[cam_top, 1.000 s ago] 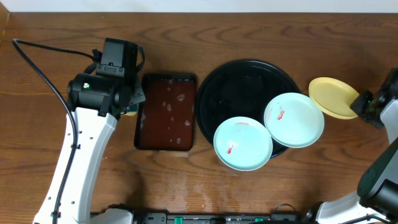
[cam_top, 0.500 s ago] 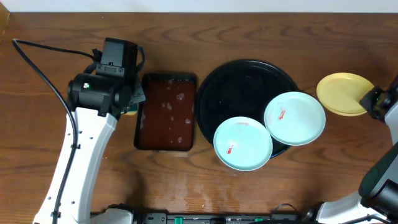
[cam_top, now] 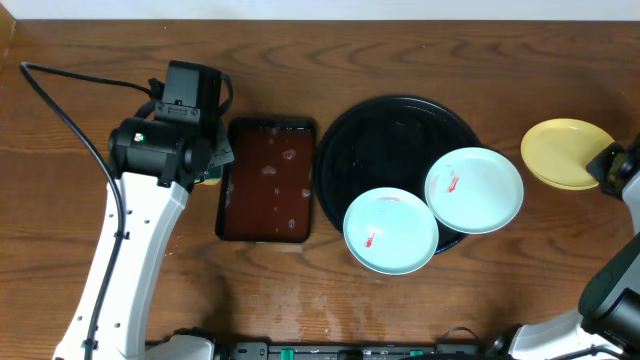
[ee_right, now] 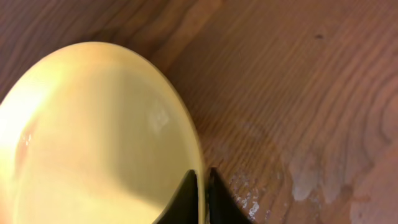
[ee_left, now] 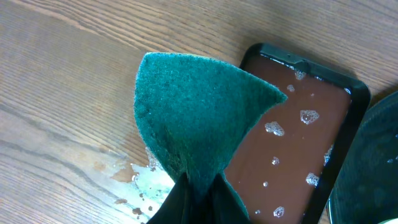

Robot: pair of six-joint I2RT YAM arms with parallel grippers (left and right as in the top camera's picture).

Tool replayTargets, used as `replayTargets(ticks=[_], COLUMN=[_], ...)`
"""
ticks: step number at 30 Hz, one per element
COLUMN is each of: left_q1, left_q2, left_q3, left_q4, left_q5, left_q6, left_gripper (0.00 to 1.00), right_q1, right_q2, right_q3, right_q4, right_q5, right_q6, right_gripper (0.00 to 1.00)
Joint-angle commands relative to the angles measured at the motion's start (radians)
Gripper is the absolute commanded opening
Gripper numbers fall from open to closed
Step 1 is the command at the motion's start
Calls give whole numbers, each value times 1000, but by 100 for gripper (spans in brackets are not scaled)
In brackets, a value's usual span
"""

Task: Clean dirty plates on tray and stack at the side
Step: 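Release the yellow plate and withdraw the right gripper, then grip the rim of the upper pale green plate with the right gripper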

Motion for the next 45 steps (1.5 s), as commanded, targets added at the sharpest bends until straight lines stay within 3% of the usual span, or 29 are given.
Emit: replayTargets(ticks=[1,3,4,9,15,23,28,37,42,45], left_q1=[5,5,5,5,5,5,4,4,4,4], left_q2=[6,6,6,6,19,69,120,156,156,156], left_q3=[-3,-3,-3,-3,-3,-3,-3,-3,-3,-3], left_q4=[5,5,5,5,6,32,82,103,103,102], left_q5=[-6,-6,-6,-5,10,28,189,234,234,234], left_q6=[-16,-16,-16,-17,-24,-19,68,101,101,101], left_gripper=[8,8,8,8,8,7,7,7,8,8], right_q1=[-6,-6,-6,-6,6,84,172,315,318,318], right_q2=[-8,-8,-8,-23,-83,-212,-214,-212,-212,-212], right_q3=[-3,-3,-3,28,74,74,61,-18,-55,-79], right_q4=[2,-6,-10,-108,-384,-520,-596,-533,-521,-512], right_q5=[-21,-25,-41,-253,-417,-425,-357,-114,-143,-143], right_q6=[-19,-19,-24,-38,-127,-166,-166,-108,-101,-92], right_gripper=[31,61,64,59,49,48,49,40,37,30])
